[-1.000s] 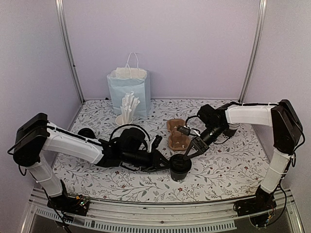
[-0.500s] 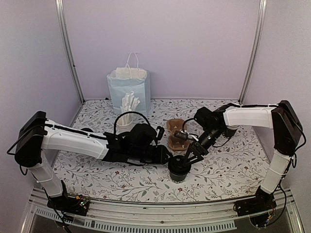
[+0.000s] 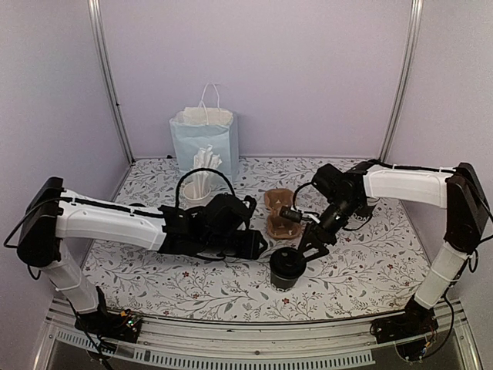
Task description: Pack the takeout coffee
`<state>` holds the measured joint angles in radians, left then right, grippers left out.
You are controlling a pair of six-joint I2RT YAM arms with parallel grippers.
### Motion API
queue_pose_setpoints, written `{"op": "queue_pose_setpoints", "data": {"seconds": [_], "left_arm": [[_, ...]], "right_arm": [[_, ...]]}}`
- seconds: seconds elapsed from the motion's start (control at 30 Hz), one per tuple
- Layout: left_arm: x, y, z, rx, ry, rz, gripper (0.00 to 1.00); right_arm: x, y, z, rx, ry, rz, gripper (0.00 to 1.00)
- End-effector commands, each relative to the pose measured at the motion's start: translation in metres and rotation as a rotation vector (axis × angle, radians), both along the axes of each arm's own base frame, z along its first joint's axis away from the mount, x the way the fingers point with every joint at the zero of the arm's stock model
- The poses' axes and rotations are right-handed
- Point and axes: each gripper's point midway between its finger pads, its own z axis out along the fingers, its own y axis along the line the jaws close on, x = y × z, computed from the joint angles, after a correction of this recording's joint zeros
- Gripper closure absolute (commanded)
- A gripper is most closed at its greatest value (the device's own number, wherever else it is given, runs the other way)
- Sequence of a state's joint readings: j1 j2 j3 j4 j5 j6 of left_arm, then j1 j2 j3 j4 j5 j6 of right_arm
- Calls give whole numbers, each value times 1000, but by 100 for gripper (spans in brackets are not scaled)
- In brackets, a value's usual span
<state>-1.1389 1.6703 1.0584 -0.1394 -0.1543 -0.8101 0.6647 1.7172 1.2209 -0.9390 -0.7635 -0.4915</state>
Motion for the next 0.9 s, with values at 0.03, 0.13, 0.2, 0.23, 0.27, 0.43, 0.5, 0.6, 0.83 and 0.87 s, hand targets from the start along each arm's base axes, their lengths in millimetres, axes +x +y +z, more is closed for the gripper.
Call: {"op": "queue_pose_setpoints", "data": {"seconds": [0.03, 0.13, 0.2, 0.23, 0.27, 0.43, 0.5, 0.6, 0.83, 0.87], "left_arm": [[0, 21, 11, 7, -55, 25, 56], [0, 30, 8, 18, -65, 40, 53], [1, 33, 8, 27, -71, 50, 52], [1, 35, 9, 30, -75, 52, 51], [2, 36, 10, 34, -81, 55, 51], [7, 43, 16, 56, -132, 50, 41], [7, 44, 20, 33, -161, 40, 36], [11, 54, 22, -6, -166, 74, 33], [11, 71, 16, -41, -134, 124, 33], [11, 73, 14, -39, -131, 130, 32]], "right_arm": [[7, -2, 25, 30, -110, 17, 21], [6, -1, 36, 64, -137, 32, 21], [6, 0, 44, 85, -158, 44, 21], [6, 1, 48, 94, -176, 51, 20], [6, 2, 50, 100, -194, 60, 20], [0, 13, 61, 116, -414, 141, 2], [-6, 19, 63, 118, -483, 176, 1], [-12, 28, 60, 101, -525, 220, 1], [-12, 42, 38, 24, -569, 263, 1], [-12, 43, 33, 10, -569, 269, 1]]}}
